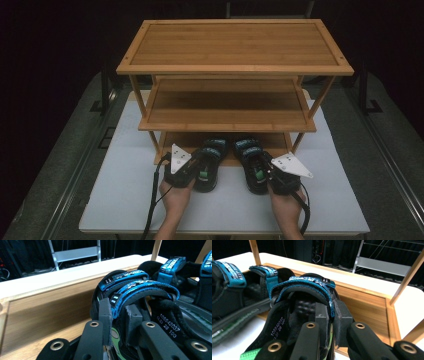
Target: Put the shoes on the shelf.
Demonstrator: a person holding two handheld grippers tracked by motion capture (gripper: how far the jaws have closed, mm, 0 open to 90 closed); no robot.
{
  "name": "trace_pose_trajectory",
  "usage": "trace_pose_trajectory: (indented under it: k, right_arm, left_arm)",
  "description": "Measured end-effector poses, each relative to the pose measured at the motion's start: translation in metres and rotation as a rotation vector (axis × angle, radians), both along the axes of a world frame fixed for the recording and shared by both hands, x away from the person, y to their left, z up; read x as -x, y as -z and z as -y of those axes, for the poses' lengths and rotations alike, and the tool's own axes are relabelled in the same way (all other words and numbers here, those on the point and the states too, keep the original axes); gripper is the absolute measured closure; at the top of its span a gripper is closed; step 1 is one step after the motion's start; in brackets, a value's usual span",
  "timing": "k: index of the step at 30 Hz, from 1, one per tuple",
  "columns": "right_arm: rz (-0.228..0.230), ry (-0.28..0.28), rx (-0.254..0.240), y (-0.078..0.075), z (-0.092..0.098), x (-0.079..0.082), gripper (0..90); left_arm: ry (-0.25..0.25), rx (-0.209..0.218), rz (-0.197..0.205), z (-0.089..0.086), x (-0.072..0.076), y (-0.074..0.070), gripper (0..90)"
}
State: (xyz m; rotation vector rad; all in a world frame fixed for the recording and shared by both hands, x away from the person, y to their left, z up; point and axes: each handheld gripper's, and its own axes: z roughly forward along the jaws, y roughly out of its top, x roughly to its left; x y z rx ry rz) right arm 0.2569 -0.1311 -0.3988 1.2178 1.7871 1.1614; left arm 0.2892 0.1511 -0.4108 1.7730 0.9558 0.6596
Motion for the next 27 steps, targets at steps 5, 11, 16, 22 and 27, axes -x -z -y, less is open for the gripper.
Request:
trace_pose_trajectory:
  k: [5,11,16,22,27]
  right_arm:
    - [-0.015,0.016,-0.014,0.004,-0.009,-0.008,82.7]
    - [-0.042,0.032,-0.035,0.01,-0.019,-0.016,82.5]
    - [-0.054,0.033,-0.044,0.013,-0.027,-0.02,82.4]
    - [-0.074,0.042,-0.083,0.013,-0.032,-0.024,82.2]
    - [-0.091,0.06,-0.095,0.015,-0.037,-0.029,81.9]
  left_arm:
    - [-0.026,0.004,-0.008,0.006,-0.006,0.004,78.8]
    - [-0.05,0.018,-0.025,0.012,-0.013,0.01,78.6]
    - [-0.06,0.046,-0.054,0.016,-0.016,0.015,78.4]
    - [-0.067,0.068,-0.06,0.021,-0.017,0.016,77.8]
    - [-0.065,0.075,-0.07,0.02,-0.019,0.016,76.4]
